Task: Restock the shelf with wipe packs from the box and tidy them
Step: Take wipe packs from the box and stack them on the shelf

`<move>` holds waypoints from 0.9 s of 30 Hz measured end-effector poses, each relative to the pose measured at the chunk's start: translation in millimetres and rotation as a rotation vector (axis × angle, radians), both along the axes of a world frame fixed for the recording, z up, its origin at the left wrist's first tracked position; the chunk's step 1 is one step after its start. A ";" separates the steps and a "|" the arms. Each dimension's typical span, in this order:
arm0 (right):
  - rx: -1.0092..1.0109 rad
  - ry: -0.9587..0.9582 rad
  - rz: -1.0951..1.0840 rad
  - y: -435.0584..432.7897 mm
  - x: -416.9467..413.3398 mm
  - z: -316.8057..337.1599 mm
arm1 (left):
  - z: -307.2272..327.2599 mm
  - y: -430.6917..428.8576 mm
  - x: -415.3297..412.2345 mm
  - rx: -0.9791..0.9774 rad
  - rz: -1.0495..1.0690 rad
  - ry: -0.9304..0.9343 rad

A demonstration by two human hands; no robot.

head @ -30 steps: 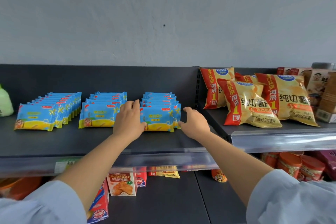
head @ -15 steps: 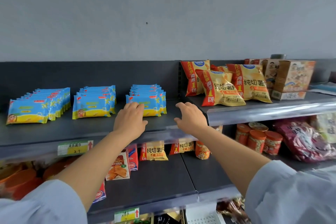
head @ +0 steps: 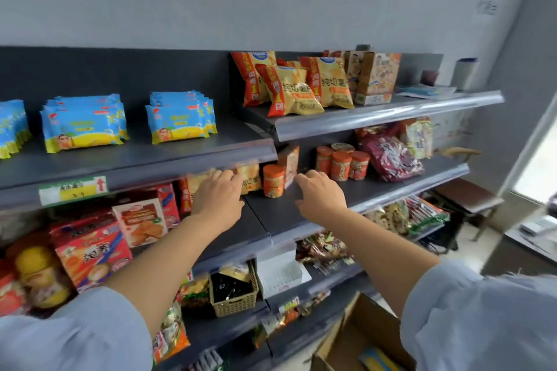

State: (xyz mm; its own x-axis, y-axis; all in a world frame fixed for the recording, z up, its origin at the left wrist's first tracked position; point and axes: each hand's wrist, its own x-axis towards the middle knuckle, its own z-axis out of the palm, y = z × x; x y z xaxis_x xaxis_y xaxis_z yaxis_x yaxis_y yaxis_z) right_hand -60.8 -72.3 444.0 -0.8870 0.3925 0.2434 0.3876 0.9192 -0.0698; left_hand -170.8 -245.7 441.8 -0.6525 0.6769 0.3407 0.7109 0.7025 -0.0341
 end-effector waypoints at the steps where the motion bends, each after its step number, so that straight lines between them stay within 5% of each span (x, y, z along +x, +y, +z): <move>1: 0.004 -0.024 -0.016 3.9 11.0 -6.6 | -6.1 6.1 8.1 -0.011 -0.018 -0.006; 27: -0.296 -0.323 -0.278 160.7 195.0 -216.1 | -216.1 207.2 157.9 -0.348 -0.321 -0.363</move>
